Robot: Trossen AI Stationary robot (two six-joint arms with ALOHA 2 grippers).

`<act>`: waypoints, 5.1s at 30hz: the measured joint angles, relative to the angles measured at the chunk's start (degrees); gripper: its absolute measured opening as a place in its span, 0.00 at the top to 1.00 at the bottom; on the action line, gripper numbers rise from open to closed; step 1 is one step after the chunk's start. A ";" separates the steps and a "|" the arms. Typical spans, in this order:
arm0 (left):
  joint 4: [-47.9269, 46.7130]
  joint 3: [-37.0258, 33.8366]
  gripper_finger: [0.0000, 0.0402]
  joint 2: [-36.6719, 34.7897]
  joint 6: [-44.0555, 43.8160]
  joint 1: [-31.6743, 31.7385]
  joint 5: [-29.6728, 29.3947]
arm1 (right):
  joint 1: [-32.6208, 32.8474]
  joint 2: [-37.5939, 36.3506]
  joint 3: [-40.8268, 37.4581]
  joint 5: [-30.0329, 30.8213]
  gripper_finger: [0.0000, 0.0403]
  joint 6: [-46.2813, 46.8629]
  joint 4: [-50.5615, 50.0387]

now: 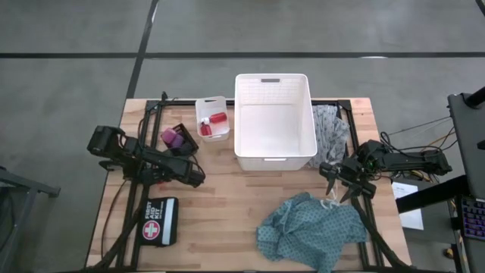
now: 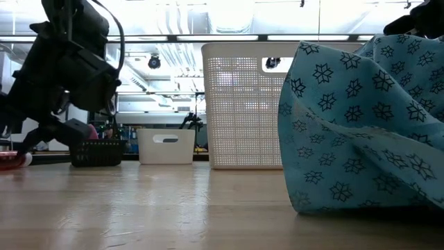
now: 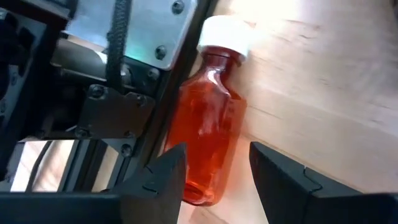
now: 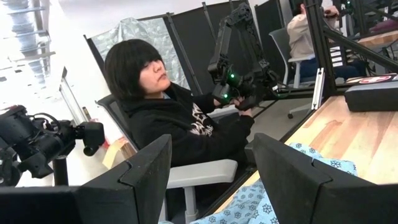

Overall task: Pick & Place Medicine items
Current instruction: Put the red pill bottle into the white bin

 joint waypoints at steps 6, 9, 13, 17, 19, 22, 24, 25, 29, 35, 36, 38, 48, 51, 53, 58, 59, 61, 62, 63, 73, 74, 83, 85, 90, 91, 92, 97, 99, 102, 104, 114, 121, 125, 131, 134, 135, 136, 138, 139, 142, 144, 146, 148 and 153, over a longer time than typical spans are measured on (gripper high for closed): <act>-3.62 2.99 0.55 0.02 -1.08 0.02 2.16 | 0.00 0.00 0.00 0.00 0.44 0.00 -0.02; -9.01 5.77 0.55 0.02 -2.88 0.02 2.48 | 0.00 0.00 0.00 0.00 0.44 0.00 -0.02; -13.65 7.09 0.55 -0.02 -8.79 -0.72 3.46 | 0.00 -0.02 0.00 0.00 0.44 0.00 -0.02; -13.18 5.22 0.55 -0.02 -17.69 -2.40 7.19 | 0.00 -0.02 0.00 -0.01 0.44 -0.01 -0.02; -11.92 4.04 0.55 -0.02 -21.29 -2.70 7.28 | 0.00 -0.02 0.00 0.00 0.44 0.00 -0.02; -9.94 2.65 0.55 -0.02 -24.38 -2.76 7.37 | 0.00 -0.02 0.00 0.00 0.44 0.00 -0.02; -9.58 1.96 0.55 -0.02 -25.74 -2.80 7.21 | 0.00 -0.02 0.00 0.00 0.44 0.00 -0.02; -9.53 1.67 0.55 -0.02 -26.43 -2.80 7.10 | 0.00 -0.02 0.00 0.00 0.44 -0.01 -0.02; -8.94 0.35 0.55 -0.02 -27.36 -2.80 6.63 | -0.02 -0.02 0.00 0.00 0.44 0.00 -0.04; -4.97 -1.92 0.55 -0.02 -27.29 -2.80 5.89 | 0.00 -0.02 0.00 0.00 0.44 0.00 -0.07; -4.43 -2.28 0.55 -0.02 -27.22 -2.80 5.43 | 0.00 -0.02 0.00 0.00 0.44 -0.01 -0.06; -3.36 -2.62 0.55 -0.02 -26.42 -2.79 4.28 | 0.00 -0.02 0.00 0.00 0.44 -0.02 -0.06; 1.49 3.38 0.55 -0.02 -18.74 -2.75 -1.79 | 0.00 -0.02 0.00 0.00 0.44 0.00 -0.08; 3.76 4.72 0.55 0.00 -14.57 -2.75 -2.89 | 0.00 -0.02 0.00 0.00 0.44 0.00 -0.08; 6.29 4.94 0.55 0.00 -12.35 -2.73 -3.38 | 0.00 -0.02 0.00 -0.02 0.44 0.00 -0.08; 11.97 4.94 0.55 0.00 -6.95 -2.73 -5.69 | -0.02 -0.02 0.00 0.00 0.44 0.00 -0.08; 13.52 4.94 0.55 -0.03 -5.32 -2.70 -6.50 | 0.00 -0.02 0.00 0.00 0.44 0.00 -0.10; 15.95 5.17 0.55 -0.07 -1.29 -2.69 -7.99 | -0.01 -0.02 0.00 0.00 0.44 0.00 -0.10; 16.53 5.63 0.55 -0.07 1.00 -2.69 -8.56 | -0.02 -0.02 0.00 0.00 0.44 -0.01 -0.10; 16.71 6.32 0.55 -0.07 3.61 -2.69 -9.08 | 0.00 -0.02 0.00 0.00 0.44 0.00 -0.10; 7.89 14.36 0.55 -0.42 26.76 -2.93 -8.69 | -0.02 -0.02 0.00 -0.01 0.44 0.00 -0.10; 5.92 15.03 0.55 -0.42 27.54 -2.95 -8.58 | 0.00 -0.02 0.00 -0.01 0.44 -0.01 -0.10; -1.80 14.01 0.55 -0.72 33.76 -3.06 -8.82 | 0.00 -0.02 0.00 0.00 0.44 0.00 -0.09; -1.75 12.54 0.55 -0.72 33.96 -3.06 -8.87 | 0.00 -0.02 0.00 -0.02 0.44 0.00 -0.08; -1.37 9.74 0.55 -0.79 36.34 -3.06 -10.68 | 0.00 -0.02 0.00 -0.01 0.44 -0.02 -0.10; -0.96 9.31 0.55 -0.93 36.77 -3.06 -10.99 | 0.00 -0.02 0.00 0.00 0.44 0.00 -0.10; -0.34 8.96 0.55 -1.16 37.18 -3.06 -11.01 | -0.01 -0.02 0.00 0.00 0.44 0.00 -0.08; 2.88 6.48 0.55 -2.61 40.66 -3.17 -10.18 | 0.00 -0.02 0.00 -0.02 0.44 0.00 -0.13; 4.15 5.13 0.55 -3.12 42.55 -3.15 -8.30 | 0.00 -0.02 0.00 0.00 0.44 0.00 -0.15; 4.90 3.20 0.55 -3.19 44.20 -3.17 -6.61 | 0.00 -0.02 0.00 0.00 0.44 0.00 -0.18; 5.86 2.20 0.55 -3.19 44.25 -3.11 -6.85 | -0.02 -0.02 0.00 0.00 0.44 -0.01 -0.19; 7.01 1.32 0.55 -3.17 48.49 -2.95 -8.98 | -0.01 -0.02 0.00 -0.01 0.44 0.00 -0.22; 8.91 1.03 0.55 -3.17 50.21 -2.95 -9.42 | -0.01 -0.02 0.00 -0.01 0.44 0.00 -0.22; 11.61 1.07 0.55 -3.17 50.19 -2.95 -8.89 | 0.00 -0.02 0.00 0.00 0.44 -0.01 -0.21; 16.94 1.78 0.55 -3.17 50.61 -2.95 -7.67 | -0.01 -0.02 0.00 0.00 0.44 0.00 -0.21; 18.54 2.54 0.55 -3.17 50.80 -2.95 -7.85 | -0.01 -0.02 0.00 -0.01 0.44 -0.01 -0.21; 19.02 2.80 0.55 -3.17 50.80 -2.95 -8.12 | 0.00 -0.02 0.00 0.00 0.44 0.00 -0.21; 19.48 3.14 0.55 -3.17 50.79 -2.95 -8.57 | -0.01 -0.02 0.00 0.00 0.44 -0.01 -0.21; 20.64 4.11 0.55 -3.17 50.80 -2.95 -9.48 | -0.01 -0.02 0.00 0.00 0.44 0.00 -0.23; 21.37 4.65 0.55 -3.17 50.82 -2.95 -9.90 | -0.01 -0.02 0.00 -0.01 0.44 0.00 -0.22; 22.99 6.60 0.55 -3.17 52.91 -2.95 -11.36 | -0.02 -0.02 0.00 0.00 0.44 0.00 -0.22; 23.74 8.17 0.55 -3.17 55.31 -2.95 -12.65 | 0.00 -0.02 0.00 0.00 0.44 0.00 -0.24; 24.01 9.60 0.55 -3.17 57.64 -2.95 -14.50 | 0.00 -0.02 0.00 0.00 0.44 0.00 -0.22; 23.86 10.60 0.55 -3.17 58.75 -2.95 -14.99 | -0.02 -0.02 0.00 -0.02 0.44 0.00 -0.21; 16.31 11.66 0.55 -3.17 60.63 -2.96 -10.26 | 0.00 -0.02 0.00 0.00 0.44 0.00 -0.23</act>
